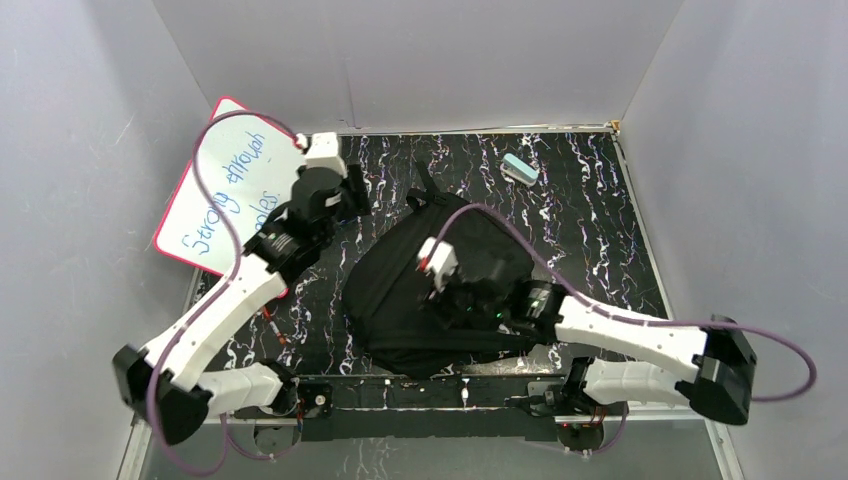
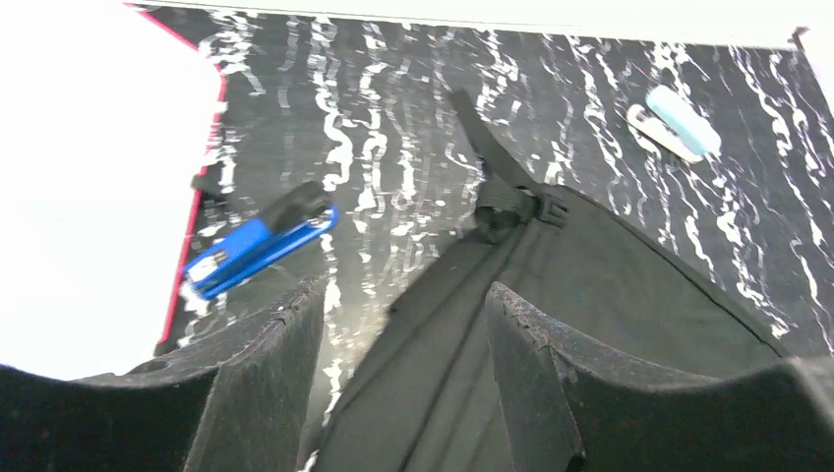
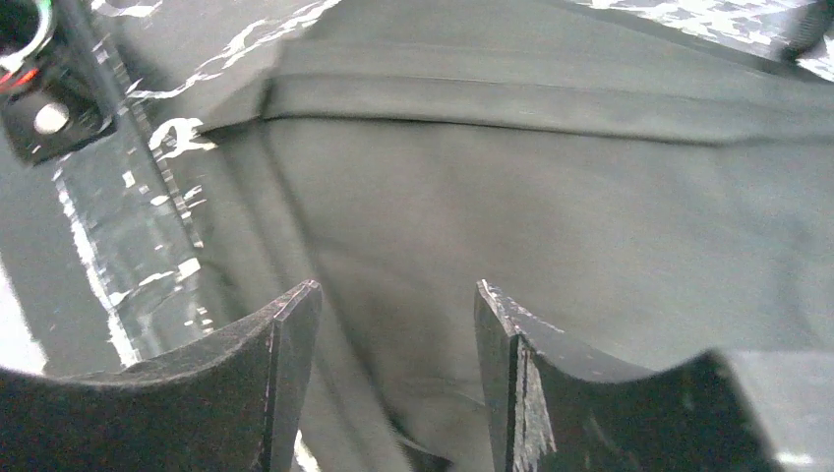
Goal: Pack the student bag
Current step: Zip the student bag at the center of the board, then pick up the student bag at the center of the board.
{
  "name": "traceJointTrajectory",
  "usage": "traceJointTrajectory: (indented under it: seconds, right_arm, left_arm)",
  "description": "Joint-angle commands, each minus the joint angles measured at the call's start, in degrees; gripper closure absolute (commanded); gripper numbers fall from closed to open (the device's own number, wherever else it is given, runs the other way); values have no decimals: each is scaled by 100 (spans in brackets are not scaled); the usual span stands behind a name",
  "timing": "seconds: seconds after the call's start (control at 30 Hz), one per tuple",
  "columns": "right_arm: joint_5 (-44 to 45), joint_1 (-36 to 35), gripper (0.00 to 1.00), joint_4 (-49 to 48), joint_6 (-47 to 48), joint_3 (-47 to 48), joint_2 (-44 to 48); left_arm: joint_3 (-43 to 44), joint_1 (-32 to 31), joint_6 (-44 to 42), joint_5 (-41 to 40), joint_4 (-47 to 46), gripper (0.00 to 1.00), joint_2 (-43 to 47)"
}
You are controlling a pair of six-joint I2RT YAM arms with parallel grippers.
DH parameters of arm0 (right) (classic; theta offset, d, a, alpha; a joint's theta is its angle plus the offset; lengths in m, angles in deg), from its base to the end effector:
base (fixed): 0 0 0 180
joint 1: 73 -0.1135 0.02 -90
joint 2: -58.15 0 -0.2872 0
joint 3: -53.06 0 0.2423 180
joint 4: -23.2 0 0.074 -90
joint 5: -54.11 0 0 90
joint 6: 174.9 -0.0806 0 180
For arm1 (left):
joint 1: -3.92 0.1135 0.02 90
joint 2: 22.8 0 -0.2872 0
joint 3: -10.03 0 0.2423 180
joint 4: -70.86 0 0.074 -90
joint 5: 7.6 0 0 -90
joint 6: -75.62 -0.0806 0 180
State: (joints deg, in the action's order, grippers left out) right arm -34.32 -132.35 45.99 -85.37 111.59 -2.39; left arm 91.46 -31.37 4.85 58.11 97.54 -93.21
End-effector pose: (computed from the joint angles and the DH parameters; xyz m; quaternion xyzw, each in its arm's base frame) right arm 0.1351 0.2236 0.2902 -0.4076 0.7372 0.2586 0.4727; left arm 0.2669 -0.1483 0.3906 -0.0170 0.7891 -0.1215 0.6018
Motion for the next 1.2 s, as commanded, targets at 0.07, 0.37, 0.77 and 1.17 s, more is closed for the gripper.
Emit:
traceJointTrajectory:
  seconds: [0.07,0.37,0.77,1.17]
  right_arm:
    - [1051,-1547,27,-1217,383,409,-827]
    - [1833,-2709,17,-1332,790,1278,-2640]
    - [2502,-2991,3,-1147,1445,1649,-3804]
    - [4758,-3381,1,-92,1831,2180,-5030]
  left_arm:
    - [-495,-13,-57,-1607,732,41,1337]
    - [-450,-13,27,-1777,1164,41,1865]
    - [-308,-13,-120,-1904,1181,41,1950]
    - [-370,-13,-33,-1766,1174,40,1907]
